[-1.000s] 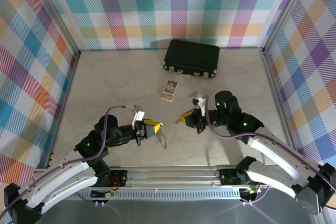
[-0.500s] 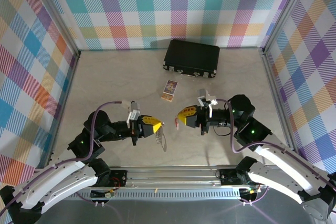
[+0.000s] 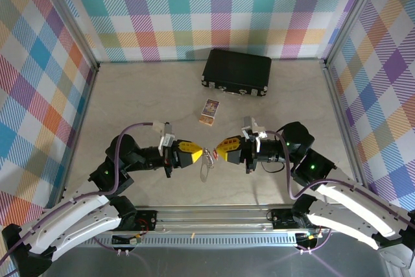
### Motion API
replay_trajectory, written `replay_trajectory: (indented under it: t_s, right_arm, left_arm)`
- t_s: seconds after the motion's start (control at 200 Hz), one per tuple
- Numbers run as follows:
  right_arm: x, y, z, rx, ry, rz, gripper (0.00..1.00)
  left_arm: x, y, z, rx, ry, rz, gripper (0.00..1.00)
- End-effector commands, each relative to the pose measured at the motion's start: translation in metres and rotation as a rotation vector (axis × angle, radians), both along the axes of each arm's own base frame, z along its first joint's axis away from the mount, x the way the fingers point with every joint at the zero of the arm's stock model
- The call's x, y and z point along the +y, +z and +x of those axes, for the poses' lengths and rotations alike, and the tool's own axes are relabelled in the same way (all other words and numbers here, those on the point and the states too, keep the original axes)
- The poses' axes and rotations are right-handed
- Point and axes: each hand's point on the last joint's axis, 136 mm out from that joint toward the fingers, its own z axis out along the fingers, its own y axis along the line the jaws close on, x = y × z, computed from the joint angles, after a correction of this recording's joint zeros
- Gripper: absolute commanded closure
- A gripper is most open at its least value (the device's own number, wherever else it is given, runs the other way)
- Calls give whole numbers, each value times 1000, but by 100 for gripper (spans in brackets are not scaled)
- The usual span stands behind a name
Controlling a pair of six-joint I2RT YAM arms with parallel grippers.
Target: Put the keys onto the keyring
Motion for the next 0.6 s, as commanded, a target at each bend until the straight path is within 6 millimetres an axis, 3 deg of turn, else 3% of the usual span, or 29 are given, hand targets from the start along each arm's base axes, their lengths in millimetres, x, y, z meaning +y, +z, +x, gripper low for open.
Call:
replay_trajectory:
  t_s: [0.0, 0.595]
  right_arm:
    - [-1, 8, -1, -47, -12, 36, 100]
    - [13, 9, 1, -71, -44, 58, 100]
  left_arm:
    - [4, 37, -12, -80, -38, -97, 100]
    - [4, 38, -5, -81, -5, -121, 100]
